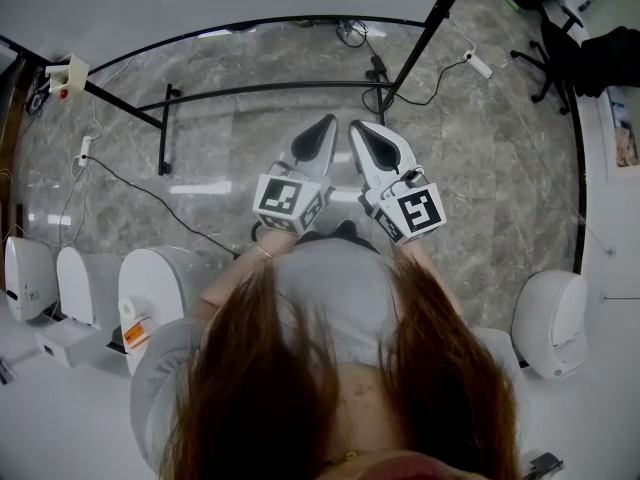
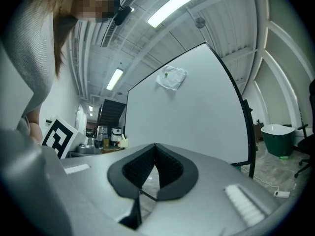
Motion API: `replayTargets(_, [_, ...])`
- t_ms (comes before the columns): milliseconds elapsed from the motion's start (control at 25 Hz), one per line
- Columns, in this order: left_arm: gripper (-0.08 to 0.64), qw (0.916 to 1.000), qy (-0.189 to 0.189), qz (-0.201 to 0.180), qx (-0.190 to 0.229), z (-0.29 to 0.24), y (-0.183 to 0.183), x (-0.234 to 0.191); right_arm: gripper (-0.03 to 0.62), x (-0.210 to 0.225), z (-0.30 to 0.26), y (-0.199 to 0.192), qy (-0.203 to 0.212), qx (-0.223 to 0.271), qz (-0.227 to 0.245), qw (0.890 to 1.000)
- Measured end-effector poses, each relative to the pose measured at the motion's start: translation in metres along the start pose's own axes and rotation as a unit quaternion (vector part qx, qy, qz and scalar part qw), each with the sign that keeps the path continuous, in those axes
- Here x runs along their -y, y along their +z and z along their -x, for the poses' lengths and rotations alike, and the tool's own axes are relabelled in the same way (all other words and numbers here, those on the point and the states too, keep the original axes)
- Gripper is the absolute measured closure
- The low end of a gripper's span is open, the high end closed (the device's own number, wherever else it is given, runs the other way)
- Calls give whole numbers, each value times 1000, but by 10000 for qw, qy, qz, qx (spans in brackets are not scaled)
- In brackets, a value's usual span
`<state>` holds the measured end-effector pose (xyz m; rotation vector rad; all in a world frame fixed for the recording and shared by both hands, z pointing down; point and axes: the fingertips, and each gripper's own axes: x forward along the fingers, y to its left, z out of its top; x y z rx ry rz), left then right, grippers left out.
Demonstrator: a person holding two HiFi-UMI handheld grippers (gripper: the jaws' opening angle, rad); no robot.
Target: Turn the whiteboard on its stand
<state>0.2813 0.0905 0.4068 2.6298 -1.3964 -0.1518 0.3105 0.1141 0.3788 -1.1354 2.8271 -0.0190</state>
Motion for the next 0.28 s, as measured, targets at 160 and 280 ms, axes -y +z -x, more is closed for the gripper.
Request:
replayTargets(160, [558, 10000, 11, 17, 16, -1, 2, -2, 589, 0, -3, 2, 21, 19, 26, 10000])
replayTargets(280, [558, 10000, 25, 20, 26, -1, 2, -6, 589, -2, -6, 1, 53, 9, 47, 10000])
